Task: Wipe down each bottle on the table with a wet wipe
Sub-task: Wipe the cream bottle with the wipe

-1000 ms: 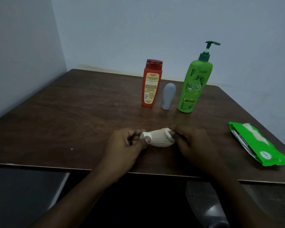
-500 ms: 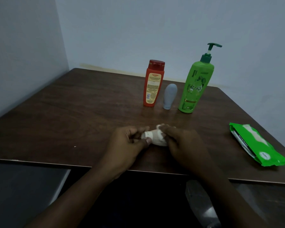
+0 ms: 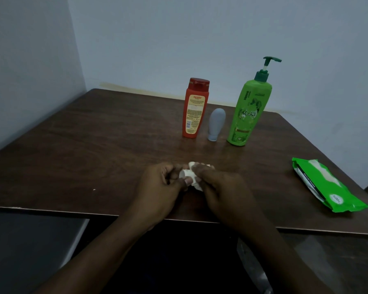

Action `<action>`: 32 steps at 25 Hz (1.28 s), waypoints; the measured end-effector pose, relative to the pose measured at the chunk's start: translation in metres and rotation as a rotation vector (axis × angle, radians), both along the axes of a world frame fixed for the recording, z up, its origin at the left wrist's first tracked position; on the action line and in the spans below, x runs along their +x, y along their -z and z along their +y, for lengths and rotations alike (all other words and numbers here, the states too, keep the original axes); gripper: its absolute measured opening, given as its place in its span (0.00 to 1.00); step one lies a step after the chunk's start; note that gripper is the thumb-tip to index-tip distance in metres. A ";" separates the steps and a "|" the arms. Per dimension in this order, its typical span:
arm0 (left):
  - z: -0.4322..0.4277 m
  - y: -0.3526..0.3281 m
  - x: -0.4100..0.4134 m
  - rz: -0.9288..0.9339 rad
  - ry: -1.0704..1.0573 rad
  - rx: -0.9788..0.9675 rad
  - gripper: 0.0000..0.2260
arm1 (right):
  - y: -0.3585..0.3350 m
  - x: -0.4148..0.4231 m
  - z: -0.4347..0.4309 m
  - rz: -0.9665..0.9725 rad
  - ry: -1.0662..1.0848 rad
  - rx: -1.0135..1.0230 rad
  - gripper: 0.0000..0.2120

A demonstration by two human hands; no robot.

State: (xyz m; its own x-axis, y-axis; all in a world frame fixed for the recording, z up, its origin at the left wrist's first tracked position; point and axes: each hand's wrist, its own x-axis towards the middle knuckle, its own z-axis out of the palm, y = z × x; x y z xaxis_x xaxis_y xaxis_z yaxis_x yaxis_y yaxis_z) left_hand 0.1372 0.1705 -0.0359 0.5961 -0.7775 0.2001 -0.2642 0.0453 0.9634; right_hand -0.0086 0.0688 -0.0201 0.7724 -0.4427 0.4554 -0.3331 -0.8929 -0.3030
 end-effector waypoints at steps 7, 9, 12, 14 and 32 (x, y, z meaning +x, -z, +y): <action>0.002 0.000 -0.002 0.027 0.015 0.014 0.08 | -0.004 -0.025 -0.034 0.074 0.220 -0.028 0.11; 0.001 0.001 -0.001 0.006 -0.006 0.020 0.05 | -0.003 -0.018 -0.023 0.061 0.199 -0.063 0.13; 0.000 0.002 -0.001 0.015 -0.019 0.015 0.03 | 0.002 -0.003 0.006 0.008 0.022 -0.059 0.18; 0.001 0.001 -0.001 0.015 -0.010 0.018 0.03 | -0.001 -0.006 0.000 0.007 -0.013 -0.043 0.18; 0.008 -0.003 -0.009 0.027 0.011 -0.071 0.13 | -0.003 -0.023 -0.034 -0.020 0.027 -0.044 0.15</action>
